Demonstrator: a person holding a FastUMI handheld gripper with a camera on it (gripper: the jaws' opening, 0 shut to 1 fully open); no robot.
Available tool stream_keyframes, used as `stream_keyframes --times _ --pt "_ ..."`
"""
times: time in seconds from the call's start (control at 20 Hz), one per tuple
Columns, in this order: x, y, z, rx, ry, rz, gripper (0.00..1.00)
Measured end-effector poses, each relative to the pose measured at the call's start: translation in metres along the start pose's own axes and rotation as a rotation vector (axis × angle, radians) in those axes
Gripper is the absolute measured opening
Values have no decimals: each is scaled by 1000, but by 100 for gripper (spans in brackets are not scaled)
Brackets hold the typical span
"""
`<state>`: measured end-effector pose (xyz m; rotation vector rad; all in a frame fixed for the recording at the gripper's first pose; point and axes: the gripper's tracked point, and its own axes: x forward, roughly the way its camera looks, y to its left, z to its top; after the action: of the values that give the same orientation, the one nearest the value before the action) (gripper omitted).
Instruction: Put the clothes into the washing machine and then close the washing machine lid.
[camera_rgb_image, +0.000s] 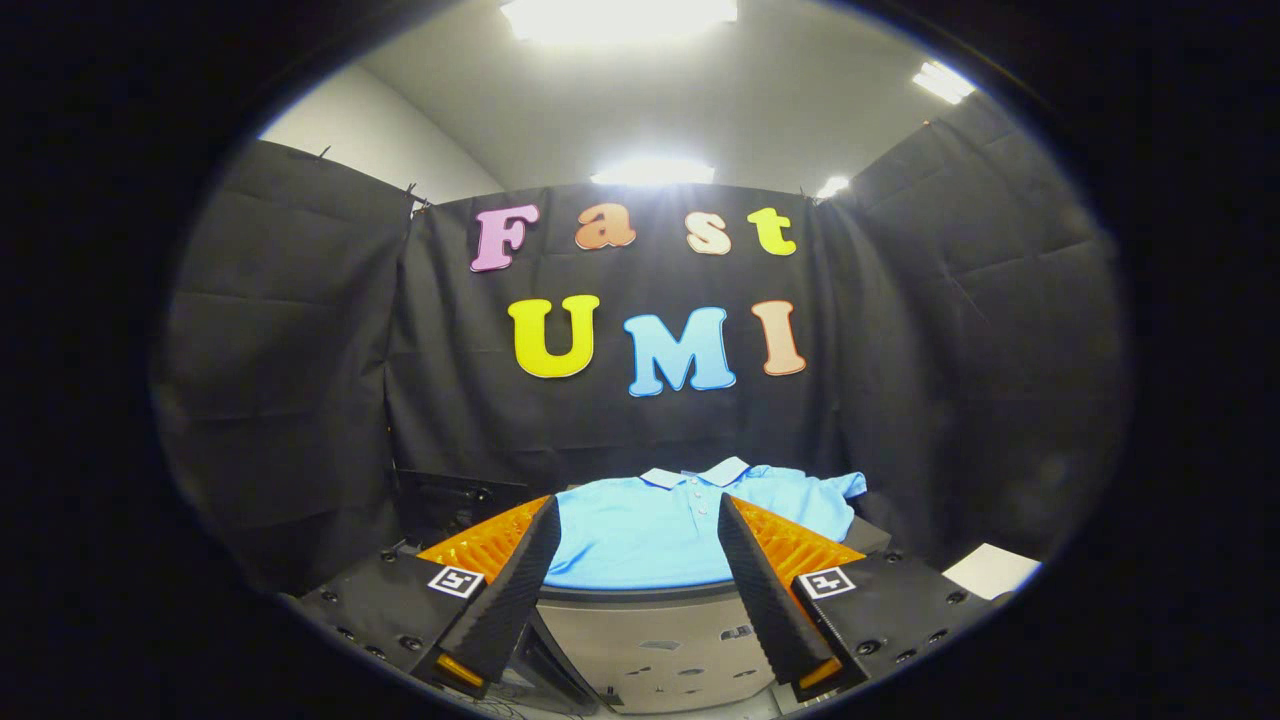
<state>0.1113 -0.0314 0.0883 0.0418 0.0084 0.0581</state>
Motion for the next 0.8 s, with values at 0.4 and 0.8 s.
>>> stream_keyframes --times 0.4,0.8 --pt "65 -12 7 -39 55 15 98" --pt "122 -23 -5 -57 159 30 98"
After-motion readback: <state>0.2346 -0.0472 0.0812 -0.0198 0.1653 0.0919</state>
